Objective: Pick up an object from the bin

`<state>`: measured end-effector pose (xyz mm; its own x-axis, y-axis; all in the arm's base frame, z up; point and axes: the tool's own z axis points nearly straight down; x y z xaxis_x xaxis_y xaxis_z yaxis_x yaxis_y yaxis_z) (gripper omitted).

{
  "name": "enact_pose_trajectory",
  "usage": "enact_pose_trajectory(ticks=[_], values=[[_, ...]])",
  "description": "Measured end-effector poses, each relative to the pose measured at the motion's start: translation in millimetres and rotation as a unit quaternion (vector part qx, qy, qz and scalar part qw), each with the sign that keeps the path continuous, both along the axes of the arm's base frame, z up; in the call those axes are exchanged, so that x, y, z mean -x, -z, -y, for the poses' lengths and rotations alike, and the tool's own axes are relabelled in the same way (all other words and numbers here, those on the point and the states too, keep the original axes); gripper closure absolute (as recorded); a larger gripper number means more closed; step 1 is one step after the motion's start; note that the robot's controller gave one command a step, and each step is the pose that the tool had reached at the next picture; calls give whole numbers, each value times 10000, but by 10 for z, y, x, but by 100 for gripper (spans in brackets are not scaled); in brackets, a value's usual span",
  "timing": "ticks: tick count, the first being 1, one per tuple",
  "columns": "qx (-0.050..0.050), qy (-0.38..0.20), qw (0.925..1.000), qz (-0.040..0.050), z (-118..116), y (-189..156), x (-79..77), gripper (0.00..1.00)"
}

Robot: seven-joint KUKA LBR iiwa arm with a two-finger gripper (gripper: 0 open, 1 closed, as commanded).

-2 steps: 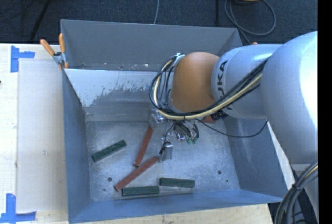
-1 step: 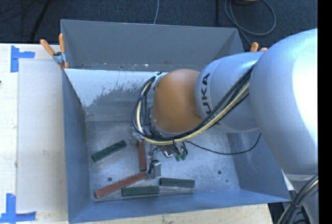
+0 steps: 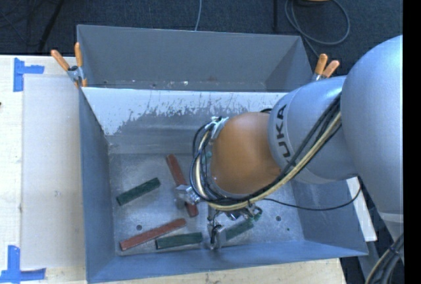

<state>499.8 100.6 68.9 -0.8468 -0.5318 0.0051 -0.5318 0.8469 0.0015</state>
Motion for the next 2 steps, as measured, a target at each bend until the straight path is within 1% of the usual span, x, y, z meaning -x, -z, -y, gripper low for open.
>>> enact_pose_trajectory(ticks=[1,2], values=[[-34,-351,9993,140,-623,-48,215,0],[-29,-312,9994,109,-600,-41,225,100]])
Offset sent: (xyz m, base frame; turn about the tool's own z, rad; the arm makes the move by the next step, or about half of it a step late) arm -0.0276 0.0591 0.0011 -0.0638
